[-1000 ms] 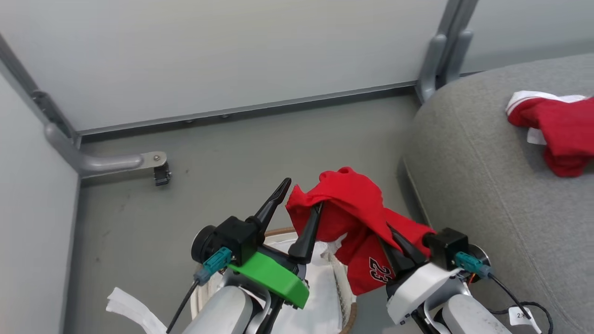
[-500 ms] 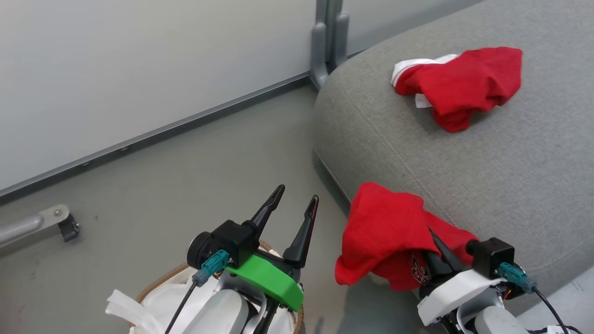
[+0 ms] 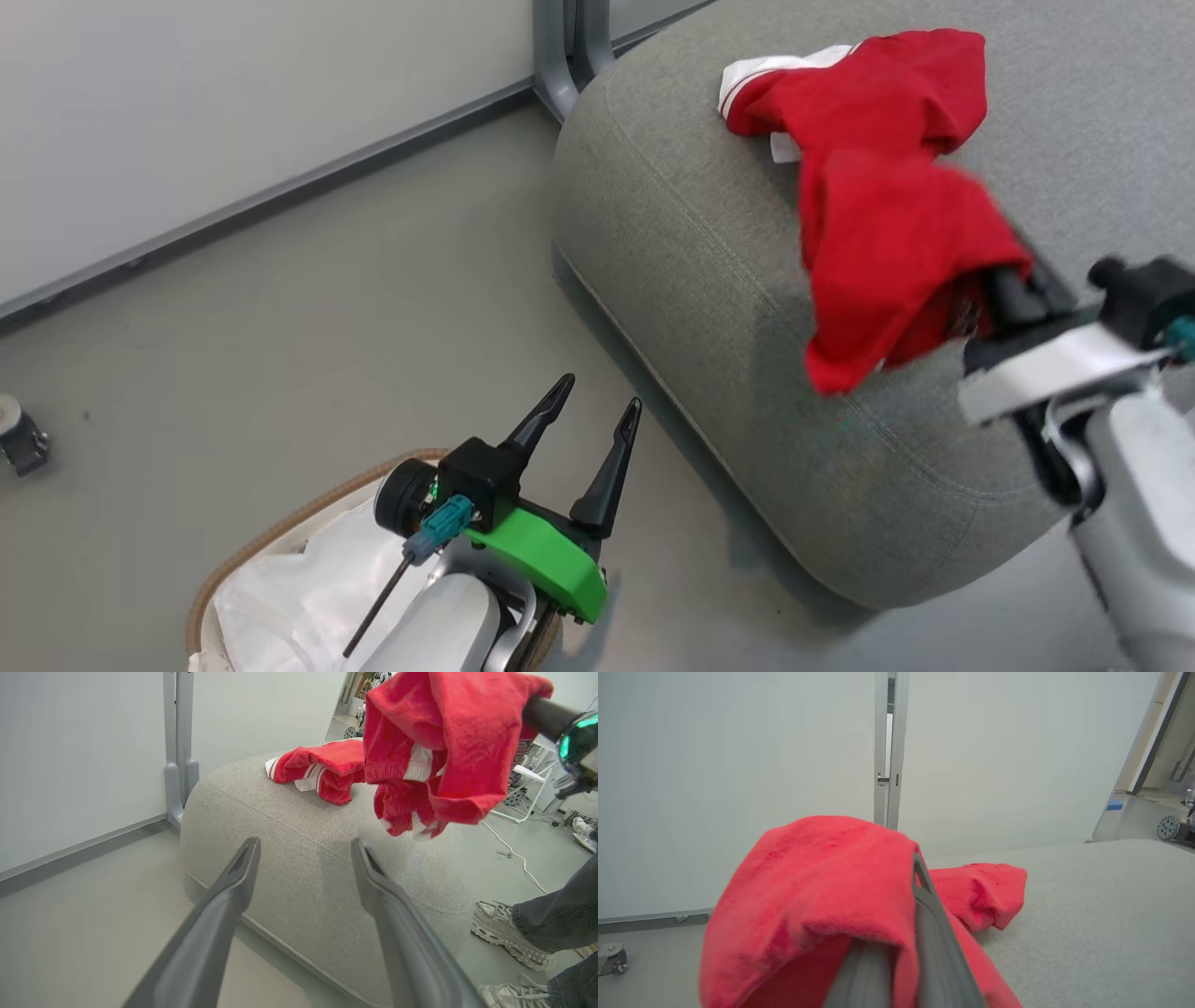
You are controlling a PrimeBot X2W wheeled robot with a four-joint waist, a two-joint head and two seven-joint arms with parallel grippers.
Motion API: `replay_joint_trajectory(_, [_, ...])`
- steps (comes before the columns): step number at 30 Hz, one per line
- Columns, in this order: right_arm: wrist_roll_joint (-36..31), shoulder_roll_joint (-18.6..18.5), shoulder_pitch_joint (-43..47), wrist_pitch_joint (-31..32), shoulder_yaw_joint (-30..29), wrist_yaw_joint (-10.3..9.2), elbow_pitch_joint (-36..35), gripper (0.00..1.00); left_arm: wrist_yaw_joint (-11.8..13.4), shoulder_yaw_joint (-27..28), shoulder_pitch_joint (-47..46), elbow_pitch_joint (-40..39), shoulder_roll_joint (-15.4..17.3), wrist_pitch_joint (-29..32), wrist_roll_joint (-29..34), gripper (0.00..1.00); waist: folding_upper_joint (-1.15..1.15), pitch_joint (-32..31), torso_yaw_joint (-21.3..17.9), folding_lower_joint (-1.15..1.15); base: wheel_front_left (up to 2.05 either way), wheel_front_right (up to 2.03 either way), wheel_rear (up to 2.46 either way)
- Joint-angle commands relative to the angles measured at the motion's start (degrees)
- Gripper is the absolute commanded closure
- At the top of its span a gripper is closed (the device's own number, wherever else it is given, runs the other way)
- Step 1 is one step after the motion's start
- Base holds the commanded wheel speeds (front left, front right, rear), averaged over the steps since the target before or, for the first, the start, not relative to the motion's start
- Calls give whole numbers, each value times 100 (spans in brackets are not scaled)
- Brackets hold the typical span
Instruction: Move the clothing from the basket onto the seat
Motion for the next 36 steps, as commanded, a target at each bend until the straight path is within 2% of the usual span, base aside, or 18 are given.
replay_joint_trajectory(1, [-53, -192, -399, -29, -32, -4, -30, 100, -30, 22, -129, 44, 35, -3, 96, 0, -1, 375, 155, 0, 0, 0, 0])
replay_joint_trajectory(6, [-211, -829, -1689, -28, -50, -4, 231, 100, -52, 22, -299, 174, 34, -4, 220, 0, -1, 748, 387, 0, 0, 0, 0])
replay_joint_trajectory(11, [-525, -1400, -2791, -29, -232, -4, 1009, 100, -65, 5, -526, 269, 35, -4, 397, 0, -1, 1133, 677, 0, 0, 0, 0])
replay_joint_trajectory(18, [-1005, -1835, -3598, -28, -655, -5, 2252, 100, -71, 48, -833, 331, 36, -4, 569, 0, -1, 1702, 1095, 0, 0, 0, 0])
replay_joint_trajectory(23, [-1308, -1838, -3689, -29, -1075, -5, 2875, 100, -73, 68, -983, 345, 60, -4, 639, 0, -1, 2069, 1351, 0, 0, 0, 0])
replay_joint_trajectory(29, [-1541, -1559, -3292, -29, -1546, -5, 3558, 100, -74, 62, -1056, 375, 94, -4, 652, 0, -1, 2313, 1576, 0, 0, 0, 0])
replay_joint_trajectory(34, [-1582, -1245, -2888, -28, -1868, -5, 3769, 100, -74, 128, -1032, 387, 126, -4, 654, 0, -1, 2315, 1631, 0, 0, 0, 0])
replay_joint_trajectory(35, [-1598, -1183, -2783, -28, -1944, -5, 3778, 83, -74, 144, -1010, 395, 132, -4, 648, 0, -1, 2287, 1629, 0, 0, 0, 0])
replay_joint_trajectory(36, [-1617, -1136, -2694, -28, -2014, -5, 3762, 75, -74, 158, -991, 403, 136, -4, 640, 0, -1, 2256, 1622, 0, 0, 0, 0])
